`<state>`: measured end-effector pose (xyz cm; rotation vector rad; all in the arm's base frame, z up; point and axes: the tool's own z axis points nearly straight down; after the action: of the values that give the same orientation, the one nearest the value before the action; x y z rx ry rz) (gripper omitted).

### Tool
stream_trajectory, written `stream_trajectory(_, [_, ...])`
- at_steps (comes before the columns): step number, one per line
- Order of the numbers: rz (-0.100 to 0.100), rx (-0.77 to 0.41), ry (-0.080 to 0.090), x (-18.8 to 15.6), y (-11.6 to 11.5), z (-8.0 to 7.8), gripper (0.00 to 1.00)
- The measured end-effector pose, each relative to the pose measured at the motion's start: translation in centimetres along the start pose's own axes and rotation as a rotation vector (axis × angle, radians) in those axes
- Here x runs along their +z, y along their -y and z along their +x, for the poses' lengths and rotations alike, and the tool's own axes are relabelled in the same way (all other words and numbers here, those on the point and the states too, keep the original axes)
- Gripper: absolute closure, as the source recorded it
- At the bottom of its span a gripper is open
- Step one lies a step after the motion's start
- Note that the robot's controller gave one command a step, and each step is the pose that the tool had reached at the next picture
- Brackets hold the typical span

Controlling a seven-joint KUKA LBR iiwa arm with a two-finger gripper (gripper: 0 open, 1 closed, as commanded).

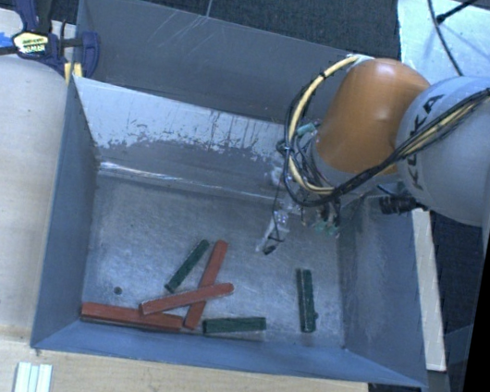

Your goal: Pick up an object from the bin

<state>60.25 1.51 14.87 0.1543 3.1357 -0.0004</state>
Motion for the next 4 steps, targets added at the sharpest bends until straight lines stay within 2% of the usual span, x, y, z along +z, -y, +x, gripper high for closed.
stream_trajectory(1, [-0.001, -0.078, -0.009, 8.2, -2.6, 5.5, 0.00])
stream_trajectory(2, [-0.003, -0.307, 0.005, 6.0, -8.4, 6.0, 0.00])
stream_trajectory(3, [-0.002, -0.975, 0.007, 6.6, -9.7, 6.5, 0.00])
stream_trajectory(4, [0.004, -0.972, 0.012, 6.4, -9.5, 6.2, 1.00])
